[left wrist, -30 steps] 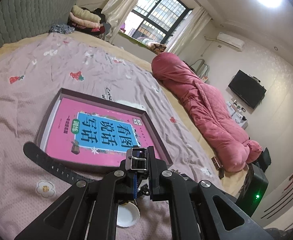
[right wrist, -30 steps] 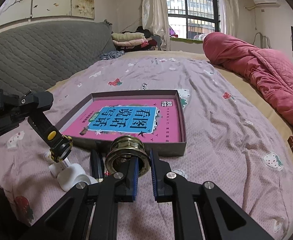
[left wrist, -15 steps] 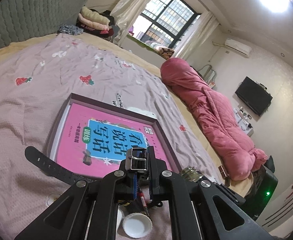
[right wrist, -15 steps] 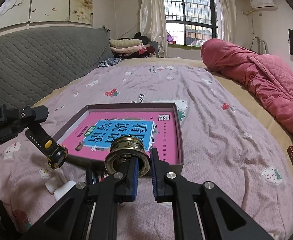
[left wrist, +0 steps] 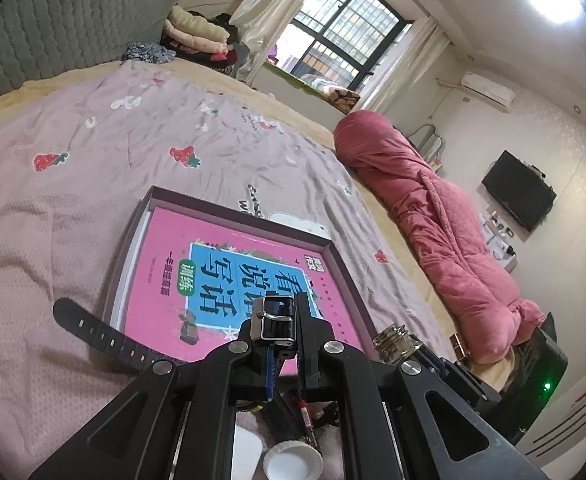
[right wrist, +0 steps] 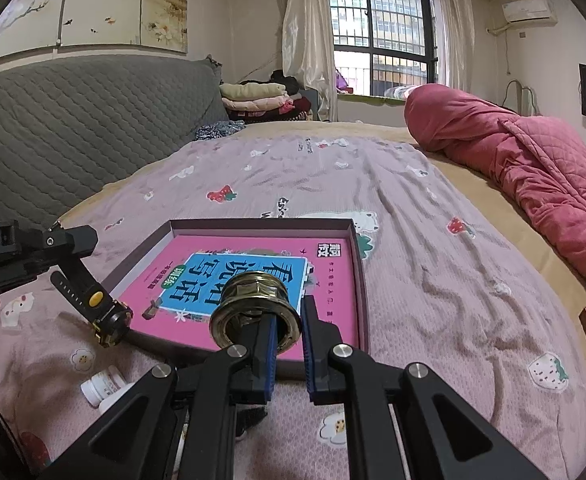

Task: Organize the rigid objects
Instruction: 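Lift the watch with the left tool while the right tool carries the brass cylinder toward the box, then lower the watch into the box with the left tool while the right tool releases the brass cylinder inside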

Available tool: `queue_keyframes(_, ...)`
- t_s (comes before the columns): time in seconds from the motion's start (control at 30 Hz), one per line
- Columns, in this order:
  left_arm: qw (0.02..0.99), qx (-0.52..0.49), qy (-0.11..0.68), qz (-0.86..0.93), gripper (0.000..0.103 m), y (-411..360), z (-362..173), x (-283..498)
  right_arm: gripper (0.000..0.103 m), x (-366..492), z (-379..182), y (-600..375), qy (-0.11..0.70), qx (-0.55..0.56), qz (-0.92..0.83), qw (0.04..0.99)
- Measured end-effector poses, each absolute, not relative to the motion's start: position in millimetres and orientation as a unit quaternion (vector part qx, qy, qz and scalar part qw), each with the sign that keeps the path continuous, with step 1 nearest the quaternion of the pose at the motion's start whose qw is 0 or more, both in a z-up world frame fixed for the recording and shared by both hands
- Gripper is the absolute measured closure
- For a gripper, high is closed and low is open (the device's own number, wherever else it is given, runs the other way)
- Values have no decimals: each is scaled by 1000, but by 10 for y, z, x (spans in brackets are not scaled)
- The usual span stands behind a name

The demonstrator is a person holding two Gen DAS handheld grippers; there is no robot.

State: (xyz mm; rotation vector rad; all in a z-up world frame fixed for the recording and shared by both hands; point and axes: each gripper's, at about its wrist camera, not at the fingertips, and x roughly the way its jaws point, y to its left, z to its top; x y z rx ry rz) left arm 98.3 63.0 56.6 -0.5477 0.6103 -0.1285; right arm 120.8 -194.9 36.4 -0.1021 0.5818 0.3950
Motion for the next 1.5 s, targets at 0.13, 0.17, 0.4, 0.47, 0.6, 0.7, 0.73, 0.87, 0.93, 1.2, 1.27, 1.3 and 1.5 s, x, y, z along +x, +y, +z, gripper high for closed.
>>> queue_keyframes(0.13,919,-259,292,-60,96,656,578,1086,92,1265,352,-1936,283,-52,192,938)
queue_keyframes(0.17,920,-257,292,-60,96,668,584,1126,92,1279,348,-1936,283,-52,192,938)
queue_keyframes(0.4,920,-254,294,-55,96,770,529,1393,92,1406,278,-1938,292,-55,182,937)
queue_keyframes(0.47,917,-256,301,-53,96,786,473,1454,92,1441,259,-1924,296,-57,179,936)
queue_keyframes(0.6,910,-255,325,-42,96,786,333,1573,91,1486,218,-1902,301,-58,178,935)
queue_keyframes(0.7,906,-251,338,-38,96,759,264,1601,92,1495,201,-1863,303,-58,176,935)
queue_keyframes(0.73,906,-252,339,-38,96,762,248,1602,92,1505,196,-1862,304,-58,176,934)
queue_keyframes(0.87,904,-244,348,-43,96,711,201,1620,92,1541,169,-1885,312,-56,172,933)
queue_keyframes(0.93,902,-242,354,-46,96,676,171,1634,92,1575,149,-1901,318,-56,166,932)
queue_keyframes(1.2,900,-233,363,-60,96,556,130,1637,91,1656,54,-1921,340,-58,147,927)
queue_keyframes(1.27,900,-231,365,-60,96,538,124,1639,91,1677,24,-1929,347,-59,144,925)
queue_keyframes(1.3,899,-231,367,-60,96,536,119,1642,91,1685,9,-1934,350,-59,142,924)
queue_keyframes(1.5,892,-233,383,-63,96,513,31,1673,91,1736,-64,-1971,366,-63,122,920)
